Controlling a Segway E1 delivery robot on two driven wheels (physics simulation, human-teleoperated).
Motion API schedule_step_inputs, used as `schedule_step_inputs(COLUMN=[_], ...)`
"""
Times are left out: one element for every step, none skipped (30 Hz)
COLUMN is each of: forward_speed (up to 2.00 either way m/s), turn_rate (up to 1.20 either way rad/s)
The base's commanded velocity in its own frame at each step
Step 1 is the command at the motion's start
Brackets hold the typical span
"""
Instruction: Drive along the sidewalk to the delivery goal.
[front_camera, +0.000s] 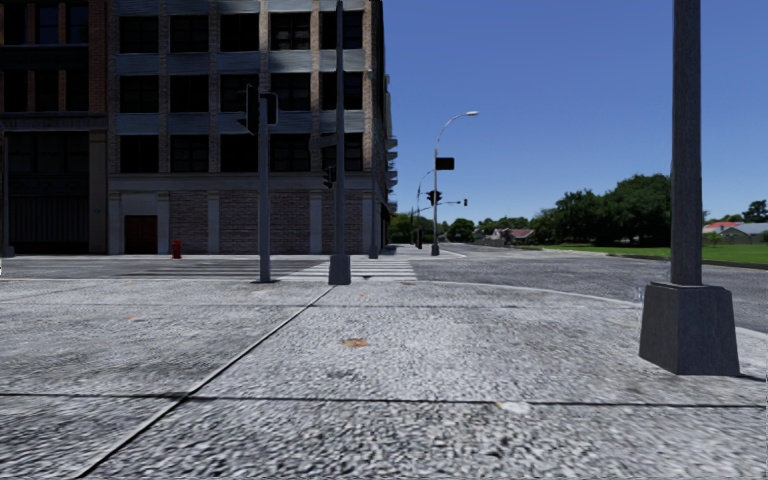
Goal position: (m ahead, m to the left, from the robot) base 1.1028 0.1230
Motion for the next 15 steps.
schedule_step_inputs(forward_speed=[1.22, 1.10, 1.05, 1.05, 1.01, 0.90, 0.85, 0.85, 0.83, 0.82, 0.79, 0.79, 0.73, 0.70, 0.68], turn_rate=[0.24, 0.24, 0.24, 0.24, 0.24, 0.24, 0.24, 0.24, 0.24, 0.24, 0.24, 0.24, 0.24, 0.24, 0.24])
